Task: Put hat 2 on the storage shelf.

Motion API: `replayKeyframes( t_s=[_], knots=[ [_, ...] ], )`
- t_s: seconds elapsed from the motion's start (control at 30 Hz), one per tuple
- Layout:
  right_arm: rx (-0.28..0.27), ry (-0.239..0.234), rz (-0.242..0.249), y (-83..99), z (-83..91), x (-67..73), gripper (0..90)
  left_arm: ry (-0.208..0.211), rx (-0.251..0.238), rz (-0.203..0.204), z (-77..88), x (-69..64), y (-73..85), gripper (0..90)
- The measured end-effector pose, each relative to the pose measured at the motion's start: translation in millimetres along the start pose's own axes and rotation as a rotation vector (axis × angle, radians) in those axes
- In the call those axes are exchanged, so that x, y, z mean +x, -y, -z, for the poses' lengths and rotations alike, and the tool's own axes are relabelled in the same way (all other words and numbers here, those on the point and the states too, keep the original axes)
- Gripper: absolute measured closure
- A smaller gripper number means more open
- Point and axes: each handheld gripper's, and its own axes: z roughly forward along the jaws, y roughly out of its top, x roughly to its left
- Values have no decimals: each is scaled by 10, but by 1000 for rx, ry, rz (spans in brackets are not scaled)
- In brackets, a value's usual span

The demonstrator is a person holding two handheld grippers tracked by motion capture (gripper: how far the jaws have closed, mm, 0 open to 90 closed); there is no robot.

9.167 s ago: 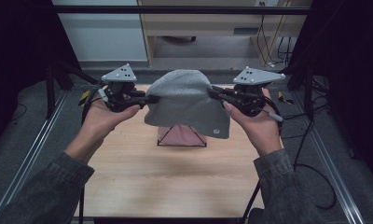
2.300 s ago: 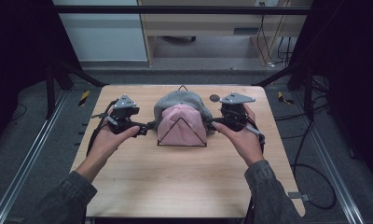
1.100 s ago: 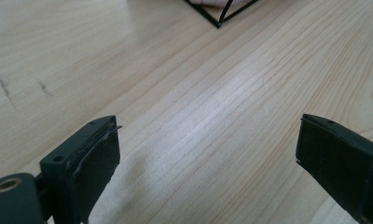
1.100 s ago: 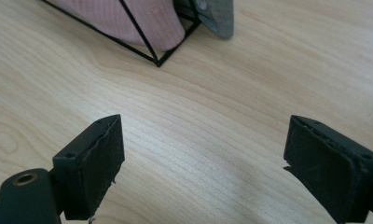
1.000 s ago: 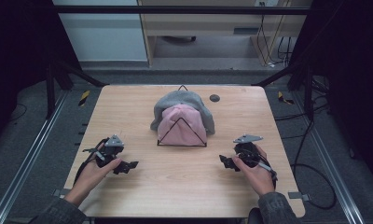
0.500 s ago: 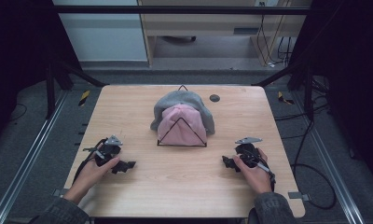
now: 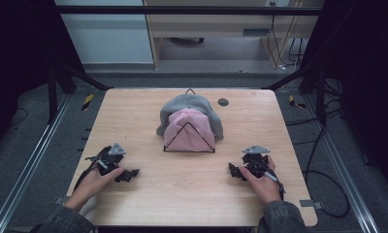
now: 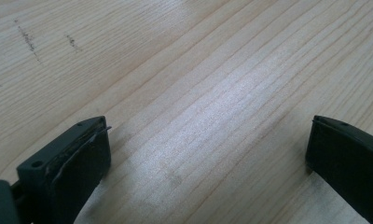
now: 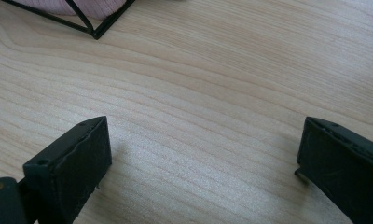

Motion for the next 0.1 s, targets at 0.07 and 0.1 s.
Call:
replayKeyframes(
  t_s=[0.07,0.1],
  knots=[
    [-2,9,6,0,-7,2,28,0,0,1,0,-1,0,0],
    [-2,9,6,0,-7,2,28,-1,1,0,1,-1,0,0]
  ],
)
